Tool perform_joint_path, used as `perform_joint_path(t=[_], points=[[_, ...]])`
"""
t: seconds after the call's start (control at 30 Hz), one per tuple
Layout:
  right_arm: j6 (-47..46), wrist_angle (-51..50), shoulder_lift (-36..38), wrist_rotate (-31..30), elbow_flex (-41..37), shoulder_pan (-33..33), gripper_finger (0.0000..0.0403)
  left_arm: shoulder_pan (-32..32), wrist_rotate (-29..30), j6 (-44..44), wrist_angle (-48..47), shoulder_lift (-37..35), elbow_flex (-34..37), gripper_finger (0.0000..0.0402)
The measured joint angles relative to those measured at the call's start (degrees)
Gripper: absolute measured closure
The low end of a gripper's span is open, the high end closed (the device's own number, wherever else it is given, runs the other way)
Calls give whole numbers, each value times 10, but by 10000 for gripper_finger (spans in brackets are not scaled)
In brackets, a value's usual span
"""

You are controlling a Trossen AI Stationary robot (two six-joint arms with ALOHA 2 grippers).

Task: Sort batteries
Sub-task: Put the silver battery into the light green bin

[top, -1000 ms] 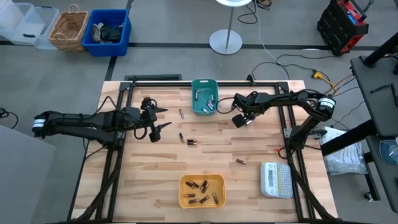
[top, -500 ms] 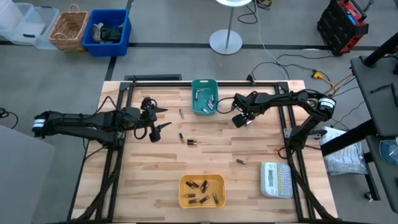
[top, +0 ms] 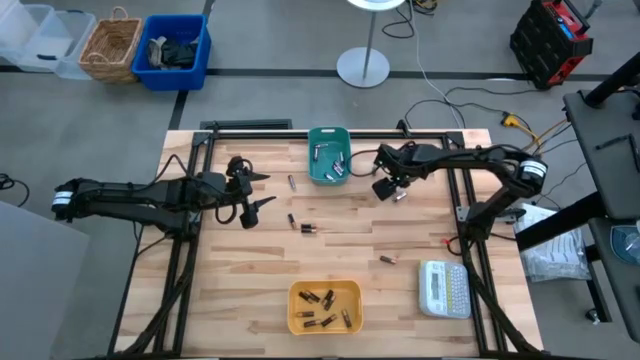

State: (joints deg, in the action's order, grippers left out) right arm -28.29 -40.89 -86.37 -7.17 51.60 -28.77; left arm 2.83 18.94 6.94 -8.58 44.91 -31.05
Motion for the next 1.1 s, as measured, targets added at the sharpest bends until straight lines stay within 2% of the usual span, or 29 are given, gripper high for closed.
perform_joint_path(t=[0.4, 0.6, 0.8, 1.1], points=[[37, -3, 5, 0, 128, 0, 177, 0, 0, 0, 5, 0, 0, 138], [69, 42, 6, 1, 191, 1, 173, 0, 0, 7, 9, 0, 0, 138], [88, 107, 6, 2, 209, 1, 178, 0, 0, 7, 11, 0, 0, 138], [95, 211, -1, 58, 213, 1, 176, 0, 0, 11, 22, 0, 0, 138]])
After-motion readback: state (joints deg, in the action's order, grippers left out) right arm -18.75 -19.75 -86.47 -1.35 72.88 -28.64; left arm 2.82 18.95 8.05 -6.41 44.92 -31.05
